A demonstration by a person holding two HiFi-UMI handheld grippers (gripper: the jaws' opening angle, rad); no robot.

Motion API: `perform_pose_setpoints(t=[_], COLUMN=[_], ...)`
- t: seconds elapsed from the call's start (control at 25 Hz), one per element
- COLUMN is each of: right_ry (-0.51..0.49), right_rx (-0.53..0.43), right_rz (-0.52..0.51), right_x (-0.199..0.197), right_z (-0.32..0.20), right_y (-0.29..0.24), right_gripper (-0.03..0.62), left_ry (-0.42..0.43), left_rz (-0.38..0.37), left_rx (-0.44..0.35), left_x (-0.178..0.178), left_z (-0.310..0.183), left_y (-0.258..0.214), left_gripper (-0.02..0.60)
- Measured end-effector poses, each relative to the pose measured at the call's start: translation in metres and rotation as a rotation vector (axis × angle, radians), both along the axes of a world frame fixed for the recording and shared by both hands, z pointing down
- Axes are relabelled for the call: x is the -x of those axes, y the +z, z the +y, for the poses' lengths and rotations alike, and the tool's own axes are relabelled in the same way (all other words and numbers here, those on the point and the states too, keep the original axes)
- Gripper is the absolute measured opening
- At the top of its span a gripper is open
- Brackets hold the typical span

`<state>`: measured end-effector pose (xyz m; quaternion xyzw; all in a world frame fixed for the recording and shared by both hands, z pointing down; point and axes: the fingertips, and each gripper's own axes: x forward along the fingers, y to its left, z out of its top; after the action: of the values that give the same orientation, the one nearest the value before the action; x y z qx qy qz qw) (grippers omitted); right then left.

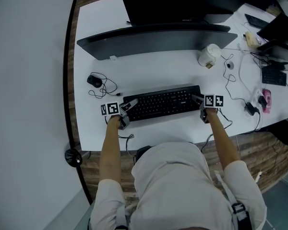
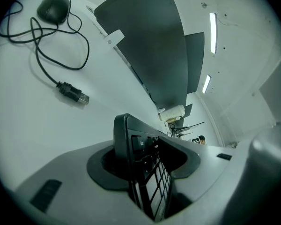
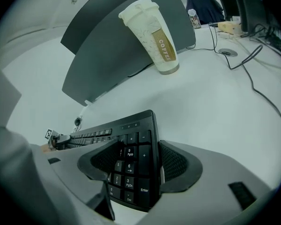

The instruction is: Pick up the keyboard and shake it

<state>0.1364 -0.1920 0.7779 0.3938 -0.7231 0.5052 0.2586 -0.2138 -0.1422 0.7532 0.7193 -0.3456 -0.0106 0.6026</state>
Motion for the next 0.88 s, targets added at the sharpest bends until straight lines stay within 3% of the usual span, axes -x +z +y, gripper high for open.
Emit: perform_pose_setpoints(t=[0.2, 0.4, 0.52, 0.88], right_ry=[0.003, -0.052, -0.052, -0.024], right_rx=[-0.044, -0.100, -0.106, -0.149], right_rz=[0.079, 0.208, 0.205, 0.204], right_x=[0.001, 0.002, 0.005, 0.005], right_z=[0.004, 0.005, 0.003, 0.003], right_y=[0.004, 0.003, 0.003, 0.002], right_gripper=[0.279, 0.281, 0.281, 0.281], left_ry=[-0.016, -0.012, -0.014, -0.029], left_rz=[0.012, -0.011, -0.019, -0.259], left_rx=[0.018, -0.016, -0.028, -0.029], left_x=[0.005, 0.007, 0.009, 0.018], left_z=[0.008, 0.011, 0.009, 0.002], left_y=[0.003, 0.000, -0.001, 0.005], left_gripper=[0.204, 0.201, 0.201, 0.283])
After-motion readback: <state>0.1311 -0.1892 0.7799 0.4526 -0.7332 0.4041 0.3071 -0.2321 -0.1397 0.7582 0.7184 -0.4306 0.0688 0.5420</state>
